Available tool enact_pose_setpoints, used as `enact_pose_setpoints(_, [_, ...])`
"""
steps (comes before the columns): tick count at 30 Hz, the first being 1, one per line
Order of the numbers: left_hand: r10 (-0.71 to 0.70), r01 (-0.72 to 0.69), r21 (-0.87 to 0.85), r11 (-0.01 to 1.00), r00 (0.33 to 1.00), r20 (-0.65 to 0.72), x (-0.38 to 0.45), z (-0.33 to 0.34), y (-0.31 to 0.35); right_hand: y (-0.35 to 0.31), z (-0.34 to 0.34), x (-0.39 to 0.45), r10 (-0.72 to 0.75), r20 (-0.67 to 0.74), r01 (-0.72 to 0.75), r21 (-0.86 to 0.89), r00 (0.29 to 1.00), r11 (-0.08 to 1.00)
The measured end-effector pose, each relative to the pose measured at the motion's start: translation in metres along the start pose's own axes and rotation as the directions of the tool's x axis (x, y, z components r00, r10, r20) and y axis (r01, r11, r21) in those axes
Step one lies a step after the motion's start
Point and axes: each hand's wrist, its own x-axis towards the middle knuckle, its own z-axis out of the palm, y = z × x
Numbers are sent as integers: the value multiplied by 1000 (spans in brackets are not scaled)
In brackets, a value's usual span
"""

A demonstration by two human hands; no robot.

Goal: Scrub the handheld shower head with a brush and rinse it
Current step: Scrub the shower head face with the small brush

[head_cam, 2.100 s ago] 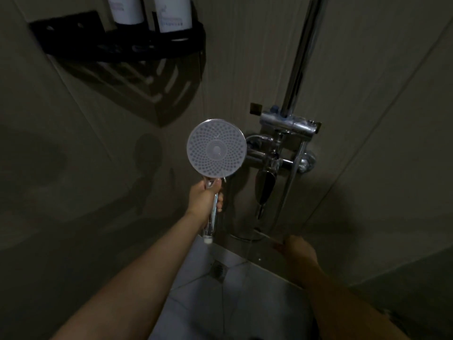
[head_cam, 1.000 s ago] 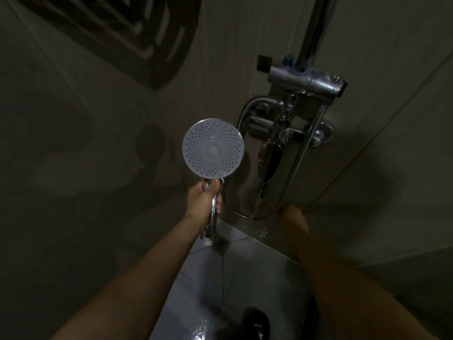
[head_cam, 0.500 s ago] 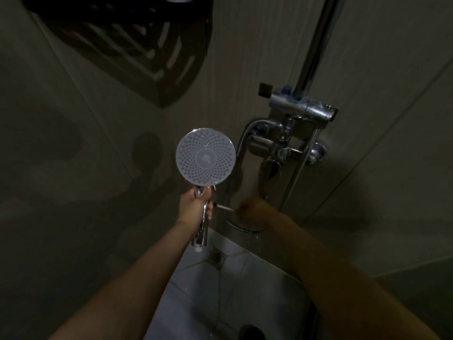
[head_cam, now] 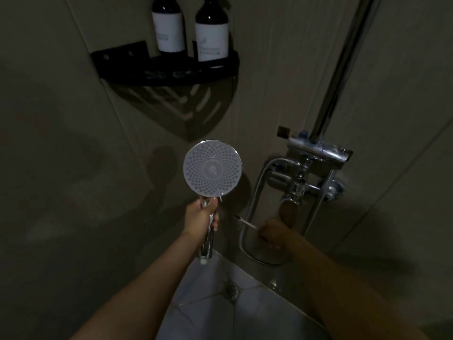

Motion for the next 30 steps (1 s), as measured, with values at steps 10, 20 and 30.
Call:
enact_pose_setpoints(10, [58, -58, 7, 998, 997, 45, -14, 3, 51, -76, -42, -44, -378, -266, 442, 252, 887, 861])
enact_pose_setpoints(20, [121, -124, 63, 990, 991, 57, -38, 3, 126, -153, -124, -151, -529, -524, 695, 183, 668, 695])
enact_pose_setpoints(30, [156, -167, 134, 977, 984, 89, -50, -2, 166, -204, -123, -190, -536, -666, 335, -418, 519, 844])
